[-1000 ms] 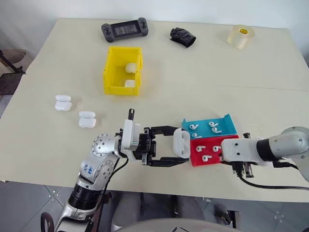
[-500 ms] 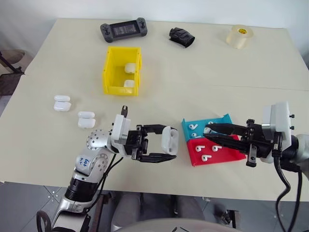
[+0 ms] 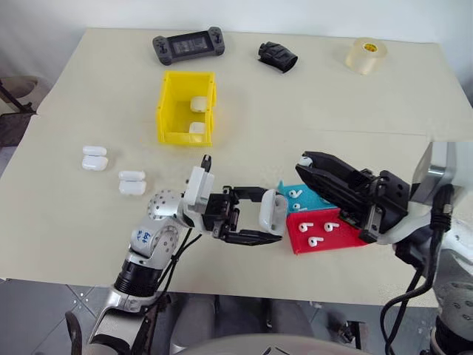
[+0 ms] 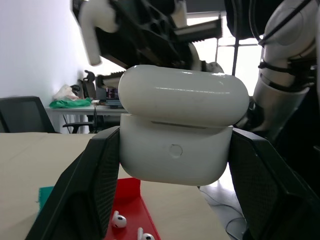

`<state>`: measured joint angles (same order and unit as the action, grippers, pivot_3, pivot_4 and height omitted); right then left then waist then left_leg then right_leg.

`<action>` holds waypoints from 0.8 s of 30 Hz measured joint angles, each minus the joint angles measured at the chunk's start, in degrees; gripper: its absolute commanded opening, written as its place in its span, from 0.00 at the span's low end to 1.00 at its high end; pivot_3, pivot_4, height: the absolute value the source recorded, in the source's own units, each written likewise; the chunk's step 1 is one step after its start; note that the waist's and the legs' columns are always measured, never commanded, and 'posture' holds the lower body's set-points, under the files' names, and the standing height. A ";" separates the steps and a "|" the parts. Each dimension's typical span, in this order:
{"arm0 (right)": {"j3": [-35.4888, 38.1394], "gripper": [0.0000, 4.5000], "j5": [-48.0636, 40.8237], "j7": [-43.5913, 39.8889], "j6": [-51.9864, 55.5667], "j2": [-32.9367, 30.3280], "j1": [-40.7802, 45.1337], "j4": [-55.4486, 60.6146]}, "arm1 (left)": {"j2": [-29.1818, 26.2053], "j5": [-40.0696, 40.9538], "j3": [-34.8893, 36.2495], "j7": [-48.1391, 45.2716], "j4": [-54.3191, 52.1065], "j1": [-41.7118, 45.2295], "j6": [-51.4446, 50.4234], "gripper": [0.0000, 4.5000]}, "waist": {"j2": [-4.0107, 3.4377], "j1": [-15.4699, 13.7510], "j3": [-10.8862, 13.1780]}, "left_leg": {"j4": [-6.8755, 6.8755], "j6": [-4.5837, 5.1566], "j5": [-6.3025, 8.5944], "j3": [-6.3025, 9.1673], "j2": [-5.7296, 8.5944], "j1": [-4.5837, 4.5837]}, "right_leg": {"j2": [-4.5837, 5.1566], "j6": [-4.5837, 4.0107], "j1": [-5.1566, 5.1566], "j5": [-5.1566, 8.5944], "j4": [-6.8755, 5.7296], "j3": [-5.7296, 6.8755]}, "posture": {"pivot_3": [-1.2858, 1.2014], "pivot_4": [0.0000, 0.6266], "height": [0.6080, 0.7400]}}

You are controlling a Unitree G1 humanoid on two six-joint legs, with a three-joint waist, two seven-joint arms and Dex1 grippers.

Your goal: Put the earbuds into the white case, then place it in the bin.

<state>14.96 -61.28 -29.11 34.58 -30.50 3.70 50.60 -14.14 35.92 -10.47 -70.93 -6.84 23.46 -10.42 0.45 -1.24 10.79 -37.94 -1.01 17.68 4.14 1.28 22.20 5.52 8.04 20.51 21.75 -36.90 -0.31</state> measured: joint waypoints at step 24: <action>-10.04 0.12 13.75 -0.04 -13.11 4.35 -7.32 -0.02 | 1.02 2.00 2.63 1.14 1.65 3.95 -6.35 0.63 | 0.00 0.07 0.00 | 0.02 -0.01 0.00 0.00 0.00 0.00 | -0.02 0.00 0.03 0.00 -0.01 -0.01 | 0.52 0.24 1.00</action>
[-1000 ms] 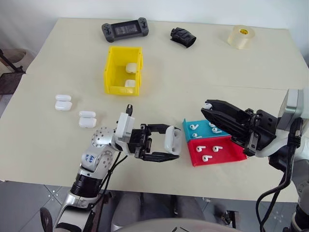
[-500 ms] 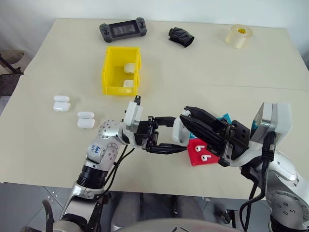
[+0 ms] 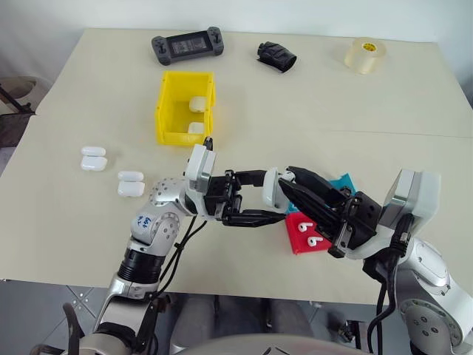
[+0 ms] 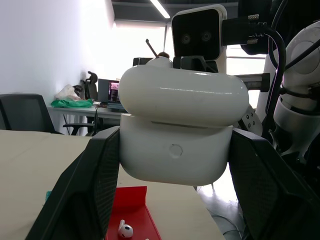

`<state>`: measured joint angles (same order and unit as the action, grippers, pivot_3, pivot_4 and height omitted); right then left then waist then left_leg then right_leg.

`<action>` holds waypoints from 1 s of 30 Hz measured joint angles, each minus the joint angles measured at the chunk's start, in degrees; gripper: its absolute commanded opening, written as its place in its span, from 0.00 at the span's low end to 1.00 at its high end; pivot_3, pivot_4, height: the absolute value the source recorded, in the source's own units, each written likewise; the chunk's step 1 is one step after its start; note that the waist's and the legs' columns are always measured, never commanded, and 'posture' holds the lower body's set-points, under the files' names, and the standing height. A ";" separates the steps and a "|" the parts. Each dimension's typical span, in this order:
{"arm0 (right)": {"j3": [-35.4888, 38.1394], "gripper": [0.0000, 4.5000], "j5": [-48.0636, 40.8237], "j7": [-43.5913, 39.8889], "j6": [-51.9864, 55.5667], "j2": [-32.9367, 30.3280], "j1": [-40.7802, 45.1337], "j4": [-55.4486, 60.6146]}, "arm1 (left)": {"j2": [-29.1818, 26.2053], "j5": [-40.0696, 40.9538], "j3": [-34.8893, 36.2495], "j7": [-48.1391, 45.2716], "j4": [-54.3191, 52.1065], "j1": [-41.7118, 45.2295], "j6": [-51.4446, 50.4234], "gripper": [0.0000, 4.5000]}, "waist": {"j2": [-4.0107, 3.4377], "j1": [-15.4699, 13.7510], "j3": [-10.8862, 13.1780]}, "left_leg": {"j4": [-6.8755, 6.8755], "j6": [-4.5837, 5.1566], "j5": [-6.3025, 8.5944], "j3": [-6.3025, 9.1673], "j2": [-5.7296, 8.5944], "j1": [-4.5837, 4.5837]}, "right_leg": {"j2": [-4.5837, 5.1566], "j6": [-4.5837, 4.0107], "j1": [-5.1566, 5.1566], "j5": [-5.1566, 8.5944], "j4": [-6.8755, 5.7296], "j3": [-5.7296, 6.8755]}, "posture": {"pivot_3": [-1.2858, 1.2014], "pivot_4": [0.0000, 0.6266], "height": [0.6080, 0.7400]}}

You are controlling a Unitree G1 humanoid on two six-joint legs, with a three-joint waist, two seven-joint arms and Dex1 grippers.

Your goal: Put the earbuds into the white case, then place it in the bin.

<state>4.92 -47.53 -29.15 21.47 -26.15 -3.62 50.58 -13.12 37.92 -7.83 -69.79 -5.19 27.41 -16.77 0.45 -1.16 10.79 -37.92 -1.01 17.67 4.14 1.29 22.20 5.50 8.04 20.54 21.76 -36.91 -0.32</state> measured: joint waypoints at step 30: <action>-4.17 0.12 5.69 -4.78 -7.91 1.06 -0.16 -6.05 | 0.51 -0.05 0.00 -0.39 1.51 1.11 -1.42 0.63 | 0.00 0.01 0.00 | 0.01 0.00 0.00 0.00 0.01 0.00 | 0.01 0.00 0.01 0.00 0.01 -0.01 | 0.52 0.24 1.00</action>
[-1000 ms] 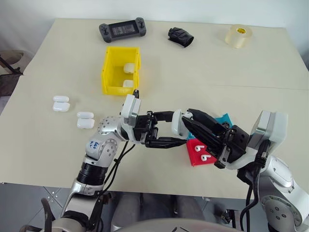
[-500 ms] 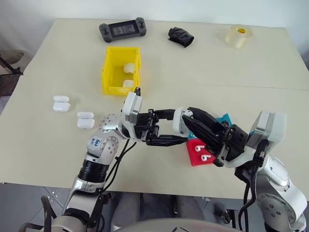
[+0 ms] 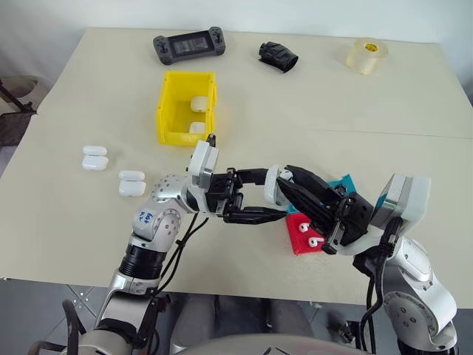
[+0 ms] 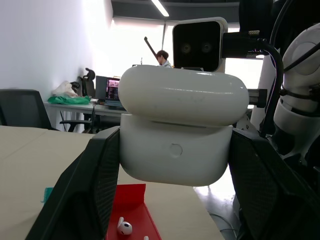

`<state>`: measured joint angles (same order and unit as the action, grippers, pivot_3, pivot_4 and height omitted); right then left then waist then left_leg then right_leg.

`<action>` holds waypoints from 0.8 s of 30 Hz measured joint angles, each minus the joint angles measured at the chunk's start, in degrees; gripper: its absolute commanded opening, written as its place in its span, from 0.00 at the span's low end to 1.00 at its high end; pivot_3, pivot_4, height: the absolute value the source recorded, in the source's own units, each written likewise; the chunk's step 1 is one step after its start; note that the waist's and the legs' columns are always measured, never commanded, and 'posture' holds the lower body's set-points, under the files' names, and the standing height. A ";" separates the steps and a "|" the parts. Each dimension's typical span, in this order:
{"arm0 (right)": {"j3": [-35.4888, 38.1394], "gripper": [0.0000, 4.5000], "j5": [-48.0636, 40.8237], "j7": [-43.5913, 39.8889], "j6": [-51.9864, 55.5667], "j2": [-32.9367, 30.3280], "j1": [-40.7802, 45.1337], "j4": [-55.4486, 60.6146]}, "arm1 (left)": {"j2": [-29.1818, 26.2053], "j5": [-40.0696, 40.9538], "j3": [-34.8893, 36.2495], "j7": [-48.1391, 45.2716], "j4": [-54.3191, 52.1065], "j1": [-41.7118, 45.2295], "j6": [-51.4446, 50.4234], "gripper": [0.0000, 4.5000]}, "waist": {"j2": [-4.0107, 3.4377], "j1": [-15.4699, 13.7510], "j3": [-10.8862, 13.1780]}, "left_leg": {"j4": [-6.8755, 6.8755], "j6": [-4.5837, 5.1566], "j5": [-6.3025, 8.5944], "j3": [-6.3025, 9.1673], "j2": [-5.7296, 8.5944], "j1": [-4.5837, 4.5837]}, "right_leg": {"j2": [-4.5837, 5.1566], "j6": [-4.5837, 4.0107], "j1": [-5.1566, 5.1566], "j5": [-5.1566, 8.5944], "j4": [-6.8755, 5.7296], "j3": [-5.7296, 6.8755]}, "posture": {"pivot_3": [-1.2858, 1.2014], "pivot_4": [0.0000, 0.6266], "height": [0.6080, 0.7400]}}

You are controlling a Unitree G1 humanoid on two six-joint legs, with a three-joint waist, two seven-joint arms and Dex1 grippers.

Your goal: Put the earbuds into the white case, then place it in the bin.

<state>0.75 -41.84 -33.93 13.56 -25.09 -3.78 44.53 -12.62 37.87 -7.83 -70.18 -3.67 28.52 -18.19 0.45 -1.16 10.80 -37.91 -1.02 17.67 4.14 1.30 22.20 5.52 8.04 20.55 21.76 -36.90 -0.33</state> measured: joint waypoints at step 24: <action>6.19 0.99 -7.77 -0.12 6.08 -6.30 2.09 -1.23 | 0.61 -0.67 0.96 0.44 0.01 0.00 2.03 0.63 | 0.00 -0.10 0.00 | 0.00 0.00 0.00 0.00 0.01 0.01 | 0.03 0.00 -0.01 0.00 0.03 0.01 | 0.52 0.24 1.00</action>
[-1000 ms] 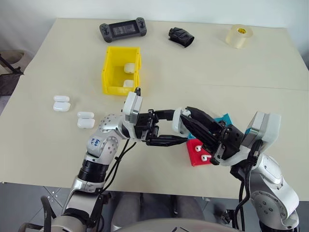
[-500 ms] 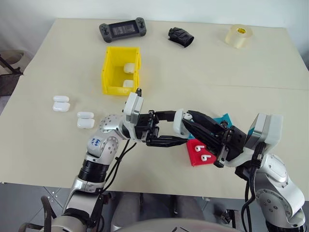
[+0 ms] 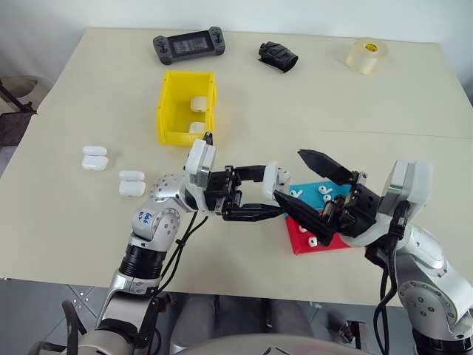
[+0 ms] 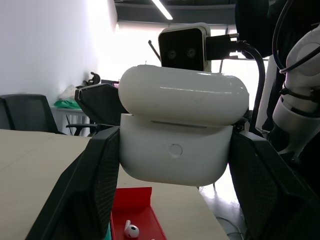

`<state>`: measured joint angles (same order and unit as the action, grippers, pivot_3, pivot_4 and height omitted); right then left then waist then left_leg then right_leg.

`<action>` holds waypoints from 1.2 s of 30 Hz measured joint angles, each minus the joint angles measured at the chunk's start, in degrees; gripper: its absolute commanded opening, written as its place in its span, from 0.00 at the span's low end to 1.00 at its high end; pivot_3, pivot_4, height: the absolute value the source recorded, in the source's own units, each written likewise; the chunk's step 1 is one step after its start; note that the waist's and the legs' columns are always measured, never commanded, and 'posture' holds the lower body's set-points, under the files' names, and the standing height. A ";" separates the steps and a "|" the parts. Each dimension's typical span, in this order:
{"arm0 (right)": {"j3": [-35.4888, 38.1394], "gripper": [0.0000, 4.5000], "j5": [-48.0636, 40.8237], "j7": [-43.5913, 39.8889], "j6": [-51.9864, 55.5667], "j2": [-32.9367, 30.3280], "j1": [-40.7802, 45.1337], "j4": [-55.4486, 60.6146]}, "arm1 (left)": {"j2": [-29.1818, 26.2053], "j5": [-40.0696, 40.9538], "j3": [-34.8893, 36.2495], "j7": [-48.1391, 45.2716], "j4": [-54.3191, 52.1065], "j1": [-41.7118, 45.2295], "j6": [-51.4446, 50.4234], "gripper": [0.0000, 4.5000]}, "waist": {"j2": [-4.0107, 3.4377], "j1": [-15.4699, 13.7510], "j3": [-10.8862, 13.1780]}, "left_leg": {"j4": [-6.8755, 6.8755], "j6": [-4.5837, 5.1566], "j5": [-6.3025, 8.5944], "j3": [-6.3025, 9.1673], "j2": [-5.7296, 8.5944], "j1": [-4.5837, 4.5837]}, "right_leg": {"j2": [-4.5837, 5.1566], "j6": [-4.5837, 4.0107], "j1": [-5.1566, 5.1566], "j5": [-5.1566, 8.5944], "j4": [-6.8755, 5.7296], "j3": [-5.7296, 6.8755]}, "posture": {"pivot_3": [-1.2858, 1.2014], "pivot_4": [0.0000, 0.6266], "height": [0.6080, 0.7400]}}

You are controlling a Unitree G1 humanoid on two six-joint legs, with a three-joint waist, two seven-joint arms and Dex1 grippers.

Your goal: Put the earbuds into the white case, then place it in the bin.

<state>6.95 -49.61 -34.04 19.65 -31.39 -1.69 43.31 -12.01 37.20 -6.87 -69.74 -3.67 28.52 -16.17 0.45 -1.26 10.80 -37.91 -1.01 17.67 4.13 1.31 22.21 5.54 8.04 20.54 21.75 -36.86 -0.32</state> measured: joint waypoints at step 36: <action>5.39 0.99 12.74 -18.60 18.35 -36.15 11.74 -19.14 | -4.22 -2.47 -0.23 1.15 -4.58 -11.54 6.92 0.63 | -0.18 -0.09 -0.02 | 0.00 0.09 0.02 -0.08 -0.01 0.07 | 0.06 0.06 -0.13 -0.03 0.44 0.01 | 0.52 0.24 1.00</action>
<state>12.33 -36.87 -52.64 37.99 -67.55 10.05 24.17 -16.23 34.73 -7.10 -68.59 -8.25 16.98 -9.25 0.27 -1.35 10.78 -37.91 -0.92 17.69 4.06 1.30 22.28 5.60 8.11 20.41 21.72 -36.42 -0.31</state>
